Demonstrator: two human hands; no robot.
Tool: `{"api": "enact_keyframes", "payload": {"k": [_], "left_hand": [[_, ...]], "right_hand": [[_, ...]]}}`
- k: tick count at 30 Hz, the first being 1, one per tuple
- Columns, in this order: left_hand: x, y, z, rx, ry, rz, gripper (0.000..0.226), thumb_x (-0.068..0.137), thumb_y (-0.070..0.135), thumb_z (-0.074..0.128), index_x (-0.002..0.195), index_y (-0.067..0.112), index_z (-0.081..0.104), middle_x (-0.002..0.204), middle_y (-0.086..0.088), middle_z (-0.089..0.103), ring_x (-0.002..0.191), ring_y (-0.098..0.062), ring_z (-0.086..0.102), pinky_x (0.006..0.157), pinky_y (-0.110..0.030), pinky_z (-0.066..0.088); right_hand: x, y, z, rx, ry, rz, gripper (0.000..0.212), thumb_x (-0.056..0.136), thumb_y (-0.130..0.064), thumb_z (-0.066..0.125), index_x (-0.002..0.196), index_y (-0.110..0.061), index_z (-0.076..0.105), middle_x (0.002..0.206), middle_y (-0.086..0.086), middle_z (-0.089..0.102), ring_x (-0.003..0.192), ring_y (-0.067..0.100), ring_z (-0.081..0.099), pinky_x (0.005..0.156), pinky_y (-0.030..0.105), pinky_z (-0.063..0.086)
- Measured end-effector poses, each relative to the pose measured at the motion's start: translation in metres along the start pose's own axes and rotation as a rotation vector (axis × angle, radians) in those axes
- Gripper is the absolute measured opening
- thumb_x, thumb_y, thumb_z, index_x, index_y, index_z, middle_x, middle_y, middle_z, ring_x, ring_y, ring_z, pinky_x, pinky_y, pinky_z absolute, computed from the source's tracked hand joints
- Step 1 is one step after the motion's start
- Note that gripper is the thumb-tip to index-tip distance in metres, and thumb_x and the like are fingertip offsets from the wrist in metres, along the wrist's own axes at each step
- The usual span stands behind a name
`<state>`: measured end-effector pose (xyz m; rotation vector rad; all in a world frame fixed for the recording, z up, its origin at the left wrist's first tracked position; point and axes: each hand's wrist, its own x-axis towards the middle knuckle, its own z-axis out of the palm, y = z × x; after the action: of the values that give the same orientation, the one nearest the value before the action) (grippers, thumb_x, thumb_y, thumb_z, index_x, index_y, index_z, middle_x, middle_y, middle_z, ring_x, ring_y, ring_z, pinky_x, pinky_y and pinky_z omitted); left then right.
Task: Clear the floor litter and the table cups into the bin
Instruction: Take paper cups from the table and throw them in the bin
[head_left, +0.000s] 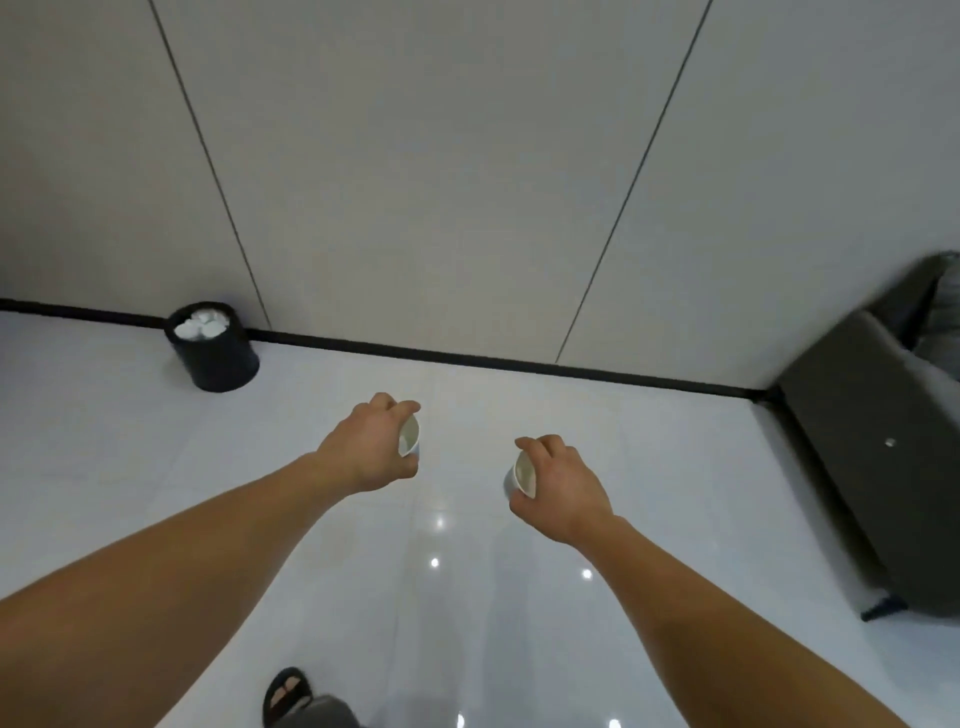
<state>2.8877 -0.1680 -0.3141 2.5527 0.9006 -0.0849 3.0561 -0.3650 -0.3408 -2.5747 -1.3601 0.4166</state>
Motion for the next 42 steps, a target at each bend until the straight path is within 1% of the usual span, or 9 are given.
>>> {"api": "enact_keyframes", "payload": {"k": [6,9,14,17,23,30,34,38,42], "left_hand": [[-0.010,-0.133,-0.059,-0.017,0.081,-0.129,0.073,0.080,0.042,0.066,0.144,0.028,0.034,0.136,-0.002,0.040,0.118,-0.024,0.046,0.091,-0.034,0.045],[-0.013,-0.199,-0.093,-0.010,0.118,-0.189,0.072,0.081,0.041,0.066,0.144,0.027,0.034,0.136,-0.004,0.040,0.118,-0.026,0.046,0.092,-0.036,0.046],[-0.011,-0.278,-0.132,0.006,0.124,-0.270,0.074,0.081,0.041,0.066,0.145,0.026,0.032,0.136,-0.004,0.040,0.119,-0.026,0.045,0.094,-0.038,0.047],[0.005,-0.312,-0.145,-0.014,0.138,-0.292,0.074,0.081,0.041,0.066,0.146,0.026,0.032,0.136,-0.005,0.040,0.119,-0.026,0.045,0.095,-0.038,0.047],[0.063,-0.372,-0.171,-0.039,0.145,-0.325,0.075,0.082,0.041,0.064,0.147,0.025,0.030,0.138,-0.004,0.039,0.122,-0.025,0.044,0.097,-0.037,0.045],[0.124,-0.455,-0.220,-0.033,0.181,-0.483,0.075,0.081,0.041,0.066,0.146,0.026,0.032,0.137,-0.004,0.040,0.120,-0.025,0.045,0.094,-0.035,0.045],[0.155,-0.498,-0.240,-0.036,0.203,-0.529,0.073,0.081,0.042,0.066,0.144,0.026,0.032,0.134,-0.005,0.042,0.117,-0.026,0.046,0.091,-0.034,0.046],[0.190,-0.544,-0.254,-0.057,0.176,-0.542,0.073,0.082,0.042,0.065,0.144,0.026,0.032,0.135,-0.005,0.040,0.118,-0.025,0.045,0.094,-0.034,0.045],[0.233,-0.602,-0.270,-0.058,0.169,-0.477,0.073,0.082,0.041,0.065,0.145,0.026,0.031,0.137,-0.005,0.039,0.120,-0.026,0.044,0.094,-0.035,0.044]], "right_hand": [[0.087,-0.139,0.019,-0.033,-0.021,-0.176,0.069,0.084,-0.041,0.060,0.146,-0.028,0.033,0.140,-0.003,0.037,0.123,0.022,0.041,0.088,0.032,0.047],[0.128,-0.212,0.032,-0.037,-0.026,-0.254,0.069,0.083,-0.040,0.060,0.145,-0.028,0.033,0.140,-0.004,0.038,0.124,0.021,0.041,0.089,0.033,0.048],[0.180,-0.304,0.051,-0.038,-0.059,-0.351,0.070,0.082,-0.040,0.060,0.146,-0.028,0.033,0.140,-0.003,0.038,0.124,0.022,0.041,0.090,0.035,0.049],[0.215,-0.339,0.057,-0.050,-0.070,-0.395,0.070,0.083,-0.040,0.060,0.146,-0.028,0.033,0.140,-0.002,0.038,0.123,0.023,0.042,0.090,0.035,0.049],[0.307,-0.383,0.074,-0.056,-0.113,-0.446,0.071,0.082,-0.041,0.060,0.146,-0.028,0.033,0.140,-0.002,0.038,0.124,0.023,0.042,0.091,0.035,0.049],[0.436,-0.457,0.084,-0.038,-0.152,-0.558,0.073,0.082,-0.042,0.062,0.147,-0.027,0.032,0.141,-0.001,0.039,0.123,0.025,0.042,0.096,0.036,0.046],[0.493,-0.498,0.086,-0.041,-0.158,-0.631,0.073,0.083,-0.042,0.063,0.147,-0.027,0.032,0.140,0.000,0.041,0.123,0.024,0.043,0.097,0.035,0.046],[0.542,-0.532,0.096,-0.050,-0.167,-0.639,0.071,0.083,-0.043,0.062,0.145,-0.025,0.033,0.137,0.001,0.043,0.119,0.024,0.045,0.093,0.035,0.048],[0.594,-0.571,0.113,-0.067,-0.164,-0.606,0.072,0.084,-0.044,0.064,0.146,-0.025,0.032,0.137,0.001,0.042,0.120,0.024,0.043,0.095,0.034,0.045]]}}
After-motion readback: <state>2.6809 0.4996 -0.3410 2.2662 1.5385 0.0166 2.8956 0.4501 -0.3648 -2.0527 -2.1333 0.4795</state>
